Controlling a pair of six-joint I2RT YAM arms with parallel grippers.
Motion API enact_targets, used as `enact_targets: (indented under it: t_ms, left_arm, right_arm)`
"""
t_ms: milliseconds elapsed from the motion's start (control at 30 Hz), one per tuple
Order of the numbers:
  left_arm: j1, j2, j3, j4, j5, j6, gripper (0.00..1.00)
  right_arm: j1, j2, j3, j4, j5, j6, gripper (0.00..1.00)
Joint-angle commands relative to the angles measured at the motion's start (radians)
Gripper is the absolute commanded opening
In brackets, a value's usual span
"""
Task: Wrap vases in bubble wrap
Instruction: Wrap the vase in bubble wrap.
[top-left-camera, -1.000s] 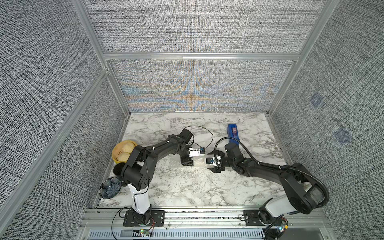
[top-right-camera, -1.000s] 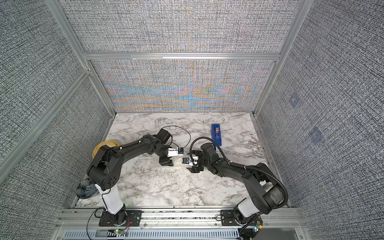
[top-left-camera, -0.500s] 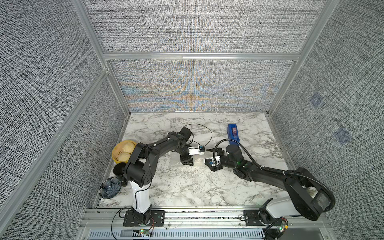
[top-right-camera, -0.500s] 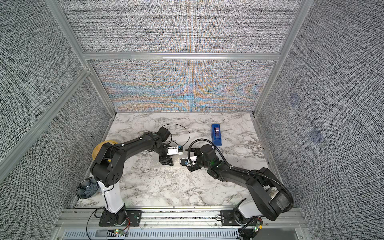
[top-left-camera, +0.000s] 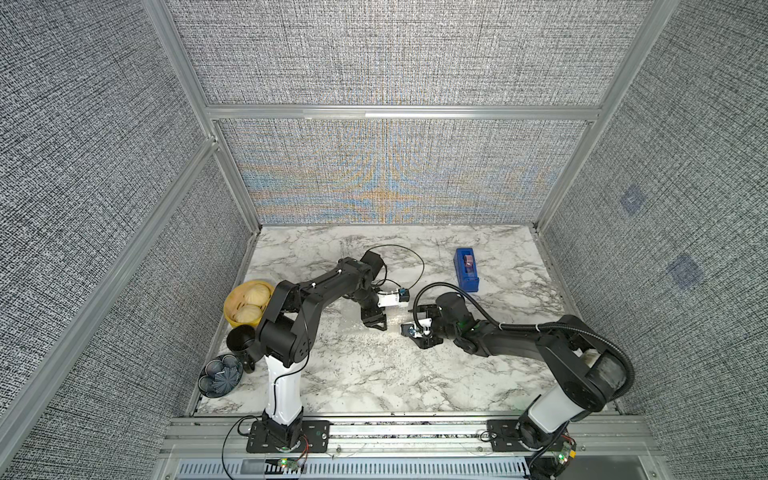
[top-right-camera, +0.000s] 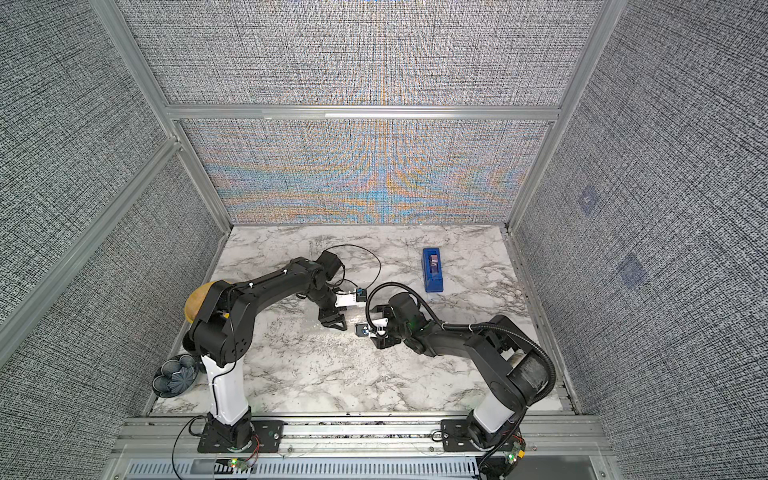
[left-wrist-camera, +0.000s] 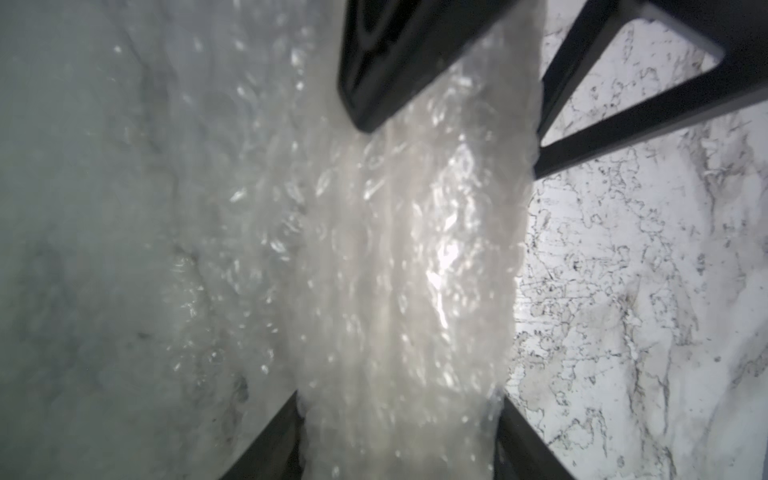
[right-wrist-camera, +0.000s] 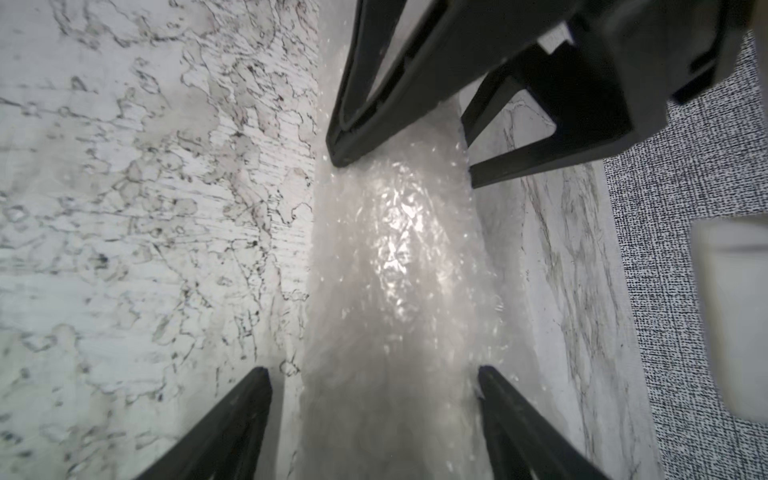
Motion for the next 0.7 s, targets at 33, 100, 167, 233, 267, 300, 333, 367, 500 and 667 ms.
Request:
enact_targets:
  t_ms: [33,100,167,233,267,300,333,367,500,667]
  left_arm:
    - [0.000,0.038,0.026,-0.096,0.013,0.012,0.64]
    - [0.001,0.045,0.040,-0.106,0.017,0.010,0.64]
    - [0.004,0.049,0.051,-0.113,0.023,0.007,0.65]
    - [0.011,0.049,0.064,-0.116,0.037,-0.004,0.67]
    - [0.016,0.048,0.071,-0.118,0.046,-0.011,0.68]
    - [0.023,0.045,0.078,-0.121,0.061,-0.019,0.68]
    - [0.028,0.042,0.082,-0.120,0.071,-0.022,0.69]
    - [0.031,0.036,0.081,-0.118,0.075,-0.023,0.69]
    - [0.036,0.030,0.085,-0.114,0.060,-0.034,0.74]
    - [0.049,-0.048,0.042,-0.002,0.021,-0.095,0.79]
  right_arm:
    - [0.001,0.030,0.022,-0.003,0.023,-0.022,0.77]
    - [0.000,0.035,0.033,-0.036,0.017,-0.031,0.71]
    - [-0.002,0.044,0.044,-0.063,0.024,-0.038,0.66]
    - [-0.006,0.049,0.056,-0.097,0.023,-0.041,0.62]
    - [-0.007,0.054,0.064,-0.116,0.023,-0.041,0.61]
    - [-0.007,0.060,0.070,-0.129,0.023,-0.046,0.61]
    - [-0.007,0.066,0.072,-0.132,0.023,-0.047,0.62]
    - [-0.007,0.069,0.077,-0.142,0.026,-0.056,0.63]
    - [-0.021,0.078,0.135,-0.269,-0.003,-0.067,0.63]
    - [-0.042,0.082,0.223,-0.432,-0.072,-0.058,0.58]
